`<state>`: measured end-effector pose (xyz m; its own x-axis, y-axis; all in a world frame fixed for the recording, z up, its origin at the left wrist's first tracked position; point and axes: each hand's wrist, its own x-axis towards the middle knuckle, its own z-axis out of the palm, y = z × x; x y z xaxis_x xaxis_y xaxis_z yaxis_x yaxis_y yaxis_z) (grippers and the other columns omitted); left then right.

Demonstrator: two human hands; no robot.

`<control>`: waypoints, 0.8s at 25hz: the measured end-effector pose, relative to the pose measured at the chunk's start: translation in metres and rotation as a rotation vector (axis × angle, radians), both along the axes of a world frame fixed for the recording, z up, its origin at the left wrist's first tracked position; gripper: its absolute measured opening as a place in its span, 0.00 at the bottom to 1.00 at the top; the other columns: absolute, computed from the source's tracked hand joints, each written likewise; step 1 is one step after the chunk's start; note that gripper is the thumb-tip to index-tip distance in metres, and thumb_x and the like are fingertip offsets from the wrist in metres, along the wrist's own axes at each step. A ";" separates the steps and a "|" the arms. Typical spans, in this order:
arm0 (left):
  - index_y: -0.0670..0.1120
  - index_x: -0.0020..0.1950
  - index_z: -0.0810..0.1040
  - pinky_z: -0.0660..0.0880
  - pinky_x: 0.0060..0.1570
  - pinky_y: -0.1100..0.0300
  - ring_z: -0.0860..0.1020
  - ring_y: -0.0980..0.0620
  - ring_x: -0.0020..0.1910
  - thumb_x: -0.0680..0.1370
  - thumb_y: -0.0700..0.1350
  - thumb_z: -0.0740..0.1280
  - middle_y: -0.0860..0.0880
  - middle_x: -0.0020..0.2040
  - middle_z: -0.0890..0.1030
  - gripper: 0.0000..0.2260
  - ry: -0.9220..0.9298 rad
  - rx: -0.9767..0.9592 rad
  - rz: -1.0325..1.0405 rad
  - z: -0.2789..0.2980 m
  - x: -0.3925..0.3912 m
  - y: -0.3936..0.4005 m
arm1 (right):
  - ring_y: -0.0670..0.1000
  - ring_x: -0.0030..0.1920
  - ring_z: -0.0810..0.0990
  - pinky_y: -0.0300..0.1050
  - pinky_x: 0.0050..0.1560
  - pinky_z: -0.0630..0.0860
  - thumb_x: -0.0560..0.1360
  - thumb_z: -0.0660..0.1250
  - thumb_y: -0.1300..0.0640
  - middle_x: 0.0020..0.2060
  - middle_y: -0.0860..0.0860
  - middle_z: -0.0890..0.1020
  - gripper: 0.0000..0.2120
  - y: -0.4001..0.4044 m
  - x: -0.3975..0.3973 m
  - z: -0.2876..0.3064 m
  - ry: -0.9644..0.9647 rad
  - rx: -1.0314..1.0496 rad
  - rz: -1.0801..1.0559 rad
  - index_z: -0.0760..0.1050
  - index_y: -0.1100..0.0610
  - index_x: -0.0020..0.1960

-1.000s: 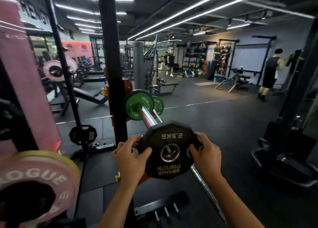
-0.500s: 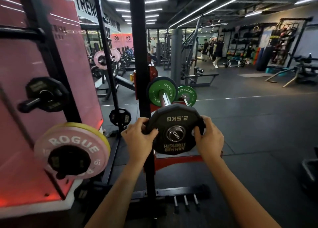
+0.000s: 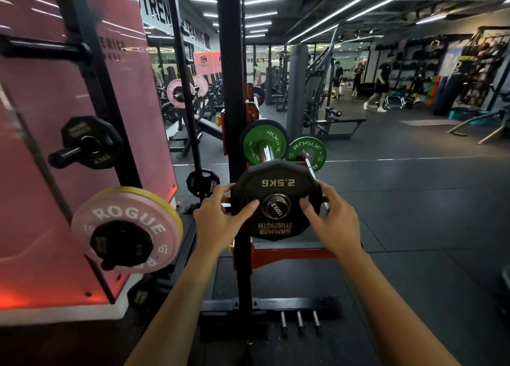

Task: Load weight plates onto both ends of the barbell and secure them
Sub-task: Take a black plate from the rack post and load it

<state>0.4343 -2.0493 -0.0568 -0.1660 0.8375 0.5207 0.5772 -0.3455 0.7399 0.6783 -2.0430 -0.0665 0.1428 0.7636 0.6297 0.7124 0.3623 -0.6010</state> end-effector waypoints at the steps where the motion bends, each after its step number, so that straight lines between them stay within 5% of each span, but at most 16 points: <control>1: 0.56 0.59 0.75 0.75 0.58 0.44 0.79 0.54 0.52 0.68 0.69 0.71 0.59 0.47 0.81 0.26 -0.008 0.015 0.023 0.001 0.004 -0.001 | 0.45 0.42 0.79 0.42 0.41 0.75 0.73 0.65 0.34 0.48 0.44 0.80 0.27 0.000 0.000 0.003 -0.010 -0.002 -0.007 0.69 0.45 0.67; 5: 0.52 0.56 0.77 0.78 0.50 0.45 0.81 0.54 0.45 0.66 0.71 0.70 0.56 0.44 0.82 0.29 -0.012 0.104 0.103 -0.002 0.011 0.002 | 0.50 0.46 0.81 0.51 0.45 0.79 0.68 0.68 0.32 0.49 0.48 0.82 0.30 0.007 -0.004 0.010 -0.001 0.022 -0.057 0.72 0.48 0.64; 12: 0.51 0.53 0.76 0.78 0.48 0.46 0.80 0.59 0.43 0.65 0.71 0.70 0.61 0.41 0.79 0.28 -0.023 0.109 0.141 -0.006 0.012 0.054 | 0.52 0.44 0.81 0.44 0.38 0.74 0.70 0.70 0.34 0.49 0.50 0.82 0.27 0.057 -0.006 0.015 -0.024 0.019 -0.053 0.72 0.49 0.61; 20: 0.55 0.57 0.74 0.76 0.52 0.41 0.80 0.51 0.48 0.64 0.75 0.69 0.56 0.46 0.81 0.31 -0.053 0.084 0.084 -0.010 0.003 0.167 | 0.50 0.42 0.79 0.41 0.32 0.67 0.70 0.67 0.31 0.44 0.47 0.81 0.24 0.155 -0.011 0.013 -0.013 -0.012 -0.099 0.70 0.45 0.58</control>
